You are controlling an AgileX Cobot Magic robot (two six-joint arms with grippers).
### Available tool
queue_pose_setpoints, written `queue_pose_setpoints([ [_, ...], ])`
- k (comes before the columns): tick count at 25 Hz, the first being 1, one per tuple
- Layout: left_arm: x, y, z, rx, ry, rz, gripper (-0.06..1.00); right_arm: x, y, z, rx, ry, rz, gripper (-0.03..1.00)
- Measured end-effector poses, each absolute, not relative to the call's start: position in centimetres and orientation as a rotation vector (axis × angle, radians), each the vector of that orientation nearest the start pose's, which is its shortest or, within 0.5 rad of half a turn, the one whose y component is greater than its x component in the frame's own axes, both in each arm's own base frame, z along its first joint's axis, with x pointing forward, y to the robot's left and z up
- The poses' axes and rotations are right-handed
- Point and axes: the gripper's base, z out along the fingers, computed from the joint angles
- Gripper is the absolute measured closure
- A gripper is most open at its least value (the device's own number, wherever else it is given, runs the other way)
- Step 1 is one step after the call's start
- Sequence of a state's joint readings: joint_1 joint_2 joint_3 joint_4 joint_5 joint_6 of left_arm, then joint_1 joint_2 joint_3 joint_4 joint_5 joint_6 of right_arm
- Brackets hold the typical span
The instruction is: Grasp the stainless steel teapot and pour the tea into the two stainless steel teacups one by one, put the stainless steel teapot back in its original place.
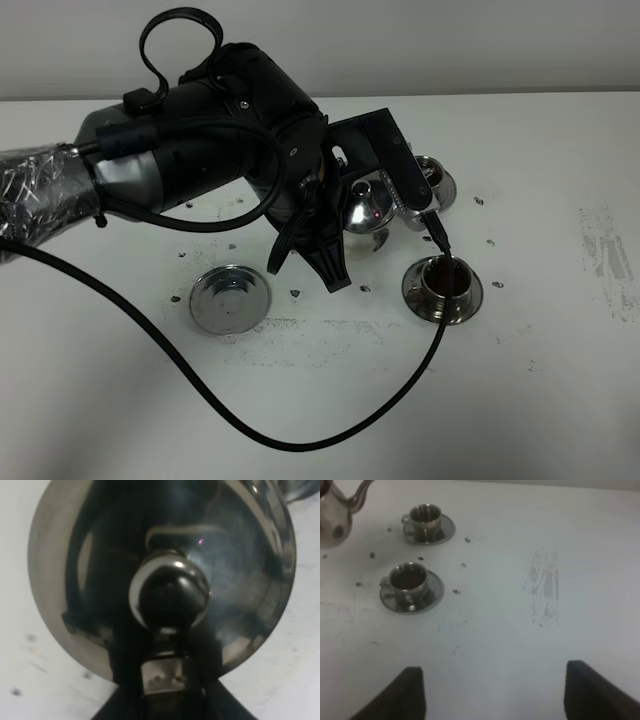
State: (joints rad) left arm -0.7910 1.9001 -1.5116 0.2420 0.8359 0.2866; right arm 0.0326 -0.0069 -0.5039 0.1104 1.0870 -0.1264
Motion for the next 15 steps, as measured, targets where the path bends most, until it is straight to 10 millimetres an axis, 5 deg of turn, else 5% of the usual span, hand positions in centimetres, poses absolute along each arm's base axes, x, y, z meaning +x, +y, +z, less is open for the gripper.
queue_pose_setpoints([
  [15,30.0,-26.4,19.3,1.382,2.329,0.063,0.75,-0.8,0.9,27.7,-0.171,2.048,0.074,0.37],
])
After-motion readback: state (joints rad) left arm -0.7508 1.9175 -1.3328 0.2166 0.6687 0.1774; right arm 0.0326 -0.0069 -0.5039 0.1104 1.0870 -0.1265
